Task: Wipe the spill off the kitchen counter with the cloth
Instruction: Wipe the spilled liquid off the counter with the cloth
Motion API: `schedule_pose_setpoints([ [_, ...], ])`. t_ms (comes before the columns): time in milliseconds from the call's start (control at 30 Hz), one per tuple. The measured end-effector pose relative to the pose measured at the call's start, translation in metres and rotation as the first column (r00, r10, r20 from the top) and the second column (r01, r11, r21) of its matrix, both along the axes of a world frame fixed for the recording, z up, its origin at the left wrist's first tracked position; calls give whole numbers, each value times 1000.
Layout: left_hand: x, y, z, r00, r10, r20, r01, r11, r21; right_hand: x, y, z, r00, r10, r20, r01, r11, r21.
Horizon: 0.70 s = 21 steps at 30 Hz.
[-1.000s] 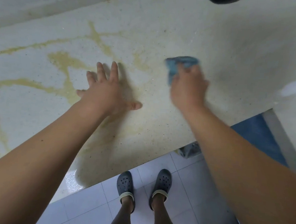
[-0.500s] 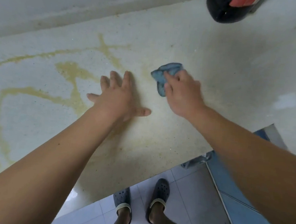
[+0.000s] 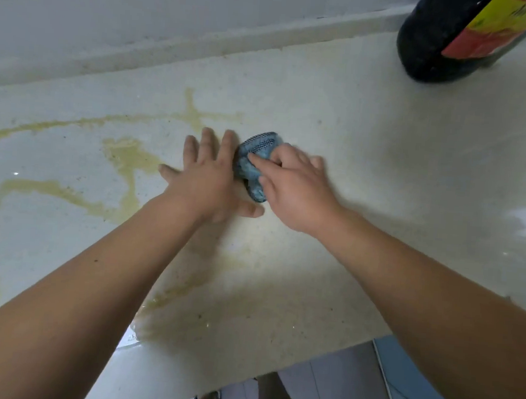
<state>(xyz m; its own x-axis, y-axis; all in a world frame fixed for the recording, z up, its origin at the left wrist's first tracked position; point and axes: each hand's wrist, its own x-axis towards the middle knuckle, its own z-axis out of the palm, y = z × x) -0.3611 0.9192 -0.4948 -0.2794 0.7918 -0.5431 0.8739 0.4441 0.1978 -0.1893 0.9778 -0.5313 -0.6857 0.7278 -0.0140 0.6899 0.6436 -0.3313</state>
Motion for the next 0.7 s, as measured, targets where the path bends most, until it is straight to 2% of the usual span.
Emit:
schedule_pose_setpoints([
  [33,0,1,1,1000,10,14,-9,1000,-5,5,14,1,1000,16,-3,-16,998,53],
  [100,0,1,1,1000,14,-12,-14,1000,-5,18,66,0,976,-219,10,216,969,123],
  [167,4,1,0,1000,-8,-24,8,1000,5,36,114,1,834,-550,30,542,830,133],
  [200,5,2,1,1000,-13,-24,13,1000,3,35,122,3,780,-625,16,622,779,83],
  [233,4,2,1,1000,-9,-24,9,1000,-4,20,119,4,793,-609,2,609,792,39],
  [267,3,2,2,1000,-12,-16,12,1000,-1,3,102,4,849,-528,-13,528,849,24],
  [333,-6,-2,7,1000,-1,25,0,1000,12,-33,55,3,974,-222,-46,222,975,9],
  [400,-24,-13,13,998,38,40,-39,999,33,-50,26,14,994,100,-46,-101,995,-25],
  [433,-36,-19,16,997,71,29,-72,997,40,-54,33,19,982,179,-52,-180,984,-1],
  [467,-49,-25,18,994,110,16,-110,993,38,-56,49,20,984,167,-61,-166,986,24],
  [500,-63,-31,19,989,150,2,-150,988,31,-56,68,19,996,58,-72,-54,997,57],
  [533,-76,-37,20,983,185,-11,-185,982,23,-59,91,16,991,-121,-61,126,988,87],
  [600,-95,-44,22,975,222,-28,-222,975,1,-61,124,12,867,-498,13,496,865,81],
  [633,-101,-46,22,972,233,-31,-233,972,-4,-70,126,10,816,-577,32,576,816,40],
  [667,-105,-47,21,970,243,-22,-243,970,-4,-87,116,10,826,-562,40,562,827,20],
  [700,-109,-48,21,968,251,0,-251,968,-3,-107,99,12,880,-473,35,473,881,-3],
])
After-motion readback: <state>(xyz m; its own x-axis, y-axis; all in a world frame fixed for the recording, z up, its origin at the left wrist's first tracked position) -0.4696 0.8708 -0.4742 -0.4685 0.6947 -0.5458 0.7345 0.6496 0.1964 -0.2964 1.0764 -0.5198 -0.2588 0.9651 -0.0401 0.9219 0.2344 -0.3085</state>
